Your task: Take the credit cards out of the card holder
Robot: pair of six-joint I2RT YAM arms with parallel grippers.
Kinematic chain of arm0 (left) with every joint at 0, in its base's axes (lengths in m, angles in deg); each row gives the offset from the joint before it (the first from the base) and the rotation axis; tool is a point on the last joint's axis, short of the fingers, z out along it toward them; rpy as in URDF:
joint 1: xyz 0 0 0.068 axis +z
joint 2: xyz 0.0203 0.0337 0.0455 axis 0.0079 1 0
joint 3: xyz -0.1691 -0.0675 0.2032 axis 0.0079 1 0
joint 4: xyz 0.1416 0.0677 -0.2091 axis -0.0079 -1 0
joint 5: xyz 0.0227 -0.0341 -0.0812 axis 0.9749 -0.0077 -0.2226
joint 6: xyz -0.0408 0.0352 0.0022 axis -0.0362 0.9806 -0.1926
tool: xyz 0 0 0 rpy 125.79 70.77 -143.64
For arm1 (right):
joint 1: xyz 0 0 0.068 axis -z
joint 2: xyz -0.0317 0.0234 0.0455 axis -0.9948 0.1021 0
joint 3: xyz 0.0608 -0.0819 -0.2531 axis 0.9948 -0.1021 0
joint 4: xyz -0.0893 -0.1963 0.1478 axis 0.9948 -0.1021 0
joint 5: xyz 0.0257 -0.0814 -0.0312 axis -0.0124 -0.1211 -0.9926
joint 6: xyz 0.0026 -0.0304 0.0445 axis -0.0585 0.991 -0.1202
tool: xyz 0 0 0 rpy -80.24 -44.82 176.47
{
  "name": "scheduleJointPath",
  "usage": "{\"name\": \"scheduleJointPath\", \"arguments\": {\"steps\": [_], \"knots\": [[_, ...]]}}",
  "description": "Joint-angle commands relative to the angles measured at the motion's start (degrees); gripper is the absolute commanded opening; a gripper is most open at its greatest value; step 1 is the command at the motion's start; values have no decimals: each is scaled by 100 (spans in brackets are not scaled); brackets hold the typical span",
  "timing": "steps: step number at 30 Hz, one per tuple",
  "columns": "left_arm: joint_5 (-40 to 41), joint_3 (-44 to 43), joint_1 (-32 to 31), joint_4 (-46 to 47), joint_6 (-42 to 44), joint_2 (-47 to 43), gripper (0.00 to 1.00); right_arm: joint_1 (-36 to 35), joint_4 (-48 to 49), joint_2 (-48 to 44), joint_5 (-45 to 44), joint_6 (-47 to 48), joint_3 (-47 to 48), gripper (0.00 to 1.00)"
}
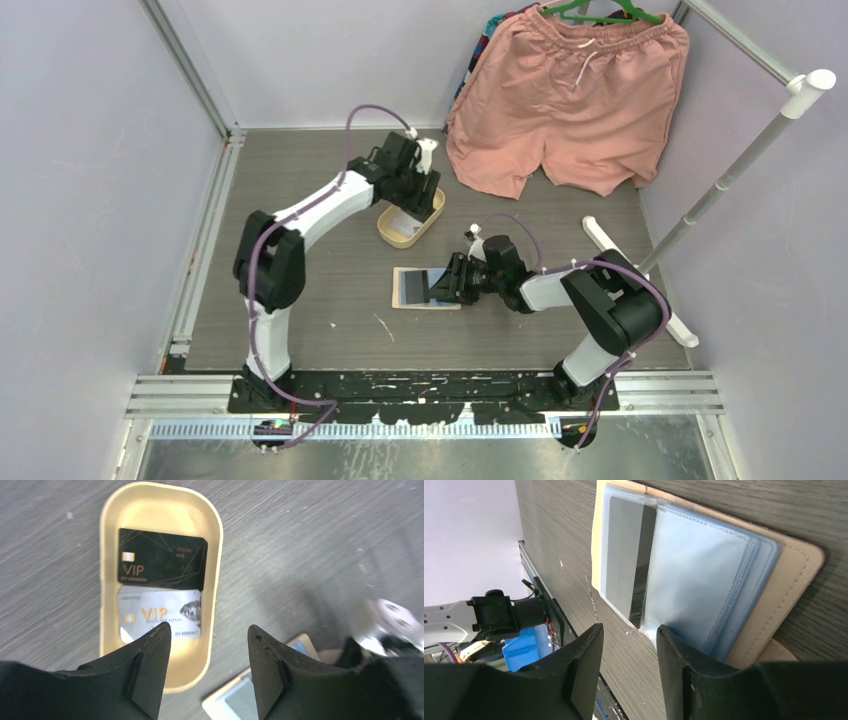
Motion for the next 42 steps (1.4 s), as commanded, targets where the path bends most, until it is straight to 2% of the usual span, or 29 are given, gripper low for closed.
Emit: {"name": "scheduleJointPath", "arguments": {"steps": [1, 4, 10, 13, 17, 24, 32, 38, 42], "knots": [[98, 493, 226, 330, -60, -1454, 59, -15, -827, 298, -646, 339, -229, 50], [64, 1339, 439, 352, -385, -2040, 59, -15, -821, 320, -644, 347, -231, 50], [-246, 3788, 750, 687, -1160, -3433, 58, -15, -908, 273, -658, 405, -257, 50], [-660, 4548, 746, 913, -1464, -3698, 57, -8, -926, 398, -638, 481, -217, 50], [-1285, 5374, 752, 1870, -2099, -3838, 59, -18, -781, 607, -520, 418, -151, 50], [-1963, 6126, 752, 3450, -3195, -3547, 61, -19, -795, 488, -587, 383, -202, 50], [-2101, 6913, 677, 5751, -4285, -2742, 63, -19, -671, 555, -596, 312, -246, 50], [-2116, 7034, 462, 6460, -4777, -2210, 63, -15, -654, 538, -613, 308, -285, 50], [-2059, 7212, 444, 6688, -4968, -2233, 63, -19, -653, 525, -631, 304, -308, 50]]}}
